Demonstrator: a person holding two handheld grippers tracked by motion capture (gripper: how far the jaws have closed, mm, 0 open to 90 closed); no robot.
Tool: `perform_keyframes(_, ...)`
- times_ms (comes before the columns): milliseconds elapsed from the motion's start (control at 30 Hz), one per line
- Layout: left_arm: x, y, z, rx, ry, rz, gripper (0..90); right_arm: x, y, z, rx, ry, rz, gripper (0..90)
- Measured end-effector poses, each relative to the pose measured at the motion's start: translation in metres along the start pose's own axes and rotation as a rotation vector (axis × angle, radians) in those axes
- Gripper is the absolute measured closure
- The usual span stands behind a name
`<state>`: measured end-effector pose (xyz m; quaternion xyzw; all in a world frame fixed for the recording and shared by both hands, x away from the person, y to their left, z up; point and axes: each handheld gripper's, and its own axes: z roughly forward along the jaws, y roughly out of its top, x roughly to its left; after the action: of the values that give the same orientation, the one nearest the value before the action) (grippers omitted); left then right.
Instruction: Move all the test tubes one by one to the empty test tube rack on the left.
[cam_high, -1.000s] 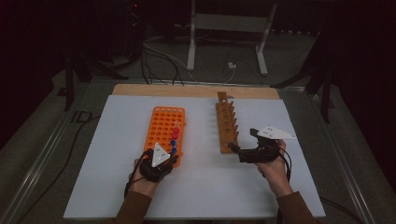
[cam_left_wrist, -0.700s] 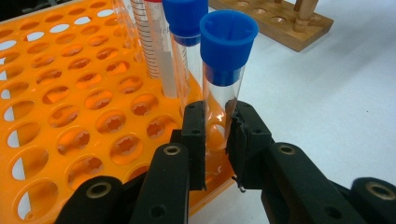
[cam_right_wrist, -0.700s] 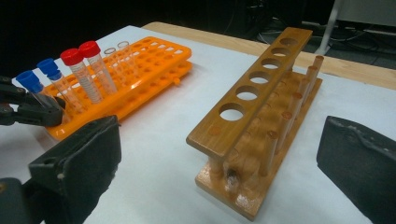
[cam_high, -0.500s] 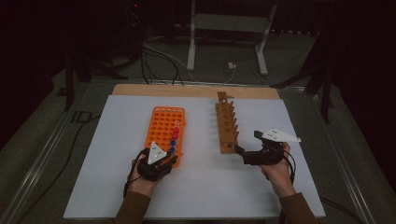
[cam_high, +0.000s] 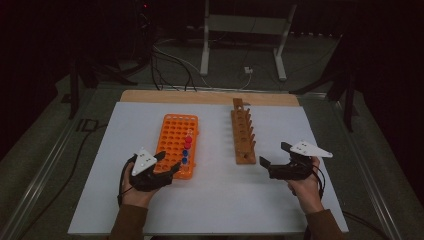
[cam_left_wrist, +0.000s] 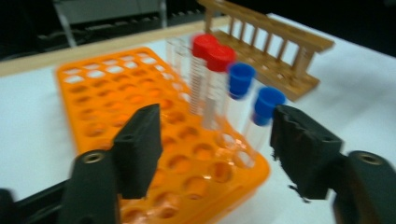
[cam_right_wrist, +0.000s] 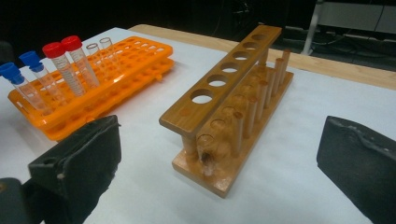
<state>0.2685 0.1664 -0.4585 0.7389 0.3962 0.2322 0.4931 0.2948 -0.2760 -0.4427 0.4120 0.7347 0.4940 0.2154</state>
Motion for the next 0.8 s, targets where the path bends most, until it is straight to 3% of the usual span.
perform_keyframes(133,0.011,0.003,-0.015,-0.05,0.08,-0.015,18.6,-0.002,-0.005,-0.005,-0.019,-0.006,0.005,0.3)
perform_keyframes(333,0.03,0.002,-0.035,-0.101,0.15,-0.063,7.6,-0.005,-0.013,-0.013,-0.053,-0.018,0.006,0.3)
perform_keyframes(500,0.039,-0.001,-0.047,-0.125,0.169,-0.08,1.4,-0.007,-0.016,-0.021,-0.082,-0.022,-0.012,0.3)
perform_keyframes(800,0.044,-0.004,-0.049,-0.136,0.171,-0.094,0.5,-0.01,-0.026,-0.037,-0.136,-0.052,0.019,0.2)
